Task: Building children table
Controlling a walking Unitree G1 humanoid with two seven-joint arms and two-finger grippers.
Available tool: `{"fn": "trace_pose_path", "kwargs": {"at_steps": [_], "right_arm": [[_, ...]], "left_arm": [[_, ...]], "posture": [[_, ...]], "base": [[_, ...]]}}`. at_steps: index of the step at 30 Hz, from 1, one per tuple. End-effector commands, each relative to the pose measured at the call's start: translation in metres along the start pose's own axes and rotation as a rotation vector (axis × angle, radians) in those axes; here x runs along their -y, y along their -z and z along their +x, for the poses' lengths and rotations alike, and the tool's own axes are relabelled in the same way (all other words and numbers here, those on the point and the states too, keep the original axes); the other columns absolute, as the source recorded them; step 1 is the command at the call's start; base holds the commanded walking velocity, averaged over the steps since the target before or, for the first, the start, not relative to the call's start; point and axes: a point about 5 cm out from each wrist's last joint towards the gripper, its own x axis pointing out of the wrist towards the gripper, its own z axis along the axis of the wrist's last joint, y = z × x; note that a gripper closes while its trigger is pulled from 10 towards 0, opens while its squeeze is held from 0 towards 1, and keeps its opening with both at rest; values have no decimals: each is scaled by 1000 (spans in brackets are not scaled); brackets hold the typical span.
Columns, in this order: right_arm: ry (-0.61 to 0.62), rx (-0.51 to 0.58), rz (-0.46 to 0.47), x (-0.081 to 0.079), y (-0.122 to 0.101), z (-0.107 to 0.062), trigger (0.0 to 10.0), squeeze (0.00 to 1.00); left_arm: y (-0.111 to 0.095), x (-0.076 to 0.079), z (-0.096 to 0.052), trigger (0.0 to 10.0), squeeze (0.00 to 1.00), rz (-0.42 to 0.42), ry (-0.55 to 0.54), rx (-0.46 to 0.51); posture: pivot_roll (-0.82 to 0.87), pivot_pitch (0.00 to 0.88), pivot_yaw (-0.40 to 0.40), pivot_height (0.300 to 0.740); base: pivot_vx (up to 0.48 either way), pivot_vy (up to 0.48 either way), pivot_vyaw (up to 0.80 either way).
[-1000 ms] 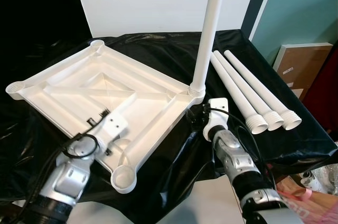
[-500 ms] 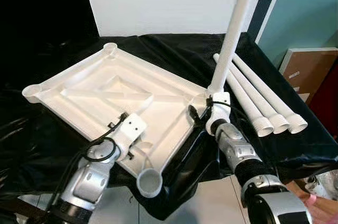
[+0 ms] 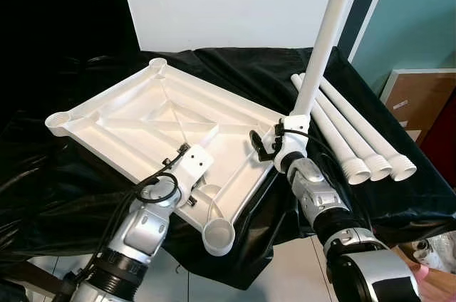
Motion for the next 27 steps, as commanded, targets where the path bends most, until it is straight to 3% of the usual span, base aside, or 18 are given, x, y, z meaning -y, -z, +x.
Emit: {"fn": "trace_pose_path", "kwargs": {"at_steps": [1, 7, 12, 21, 27], "right_arm": [[36, 26, -10, 7, -1, -3, 10000, 0], [187, 52, -49, 25, 2, -15, 10000, 0], [334, -52, -74, 42, 26, -32, 10000, 0], [326, -125, -15, 39, 41, -37, 10000, 0], [279, -163, 11, 33, 43, -30, 10000, 0]], "left_arm": [[5, -6, 0, 10000, 0, -8, -10, -19], [7, -15, -7, 10000, 0, 12, -9, -14], [13, -26, -13, 10000, 0, 29, -41, -24], [13, -38, -18, 10000, 0, 35, -64, -10], [6, -22, -23, 10000, 0, 4, 50, 49]], "posture": [[29, 12, -58, 740], [30, 10, -57, 740], [25, 11, -55, 740], [27, 16, -55, 740], [35, 19, -58, 740]], "base": [[0, 0, 0], [0, 0, 0], [0, 0, 0], [0, 0, 0], [0, 0, 0]]}}
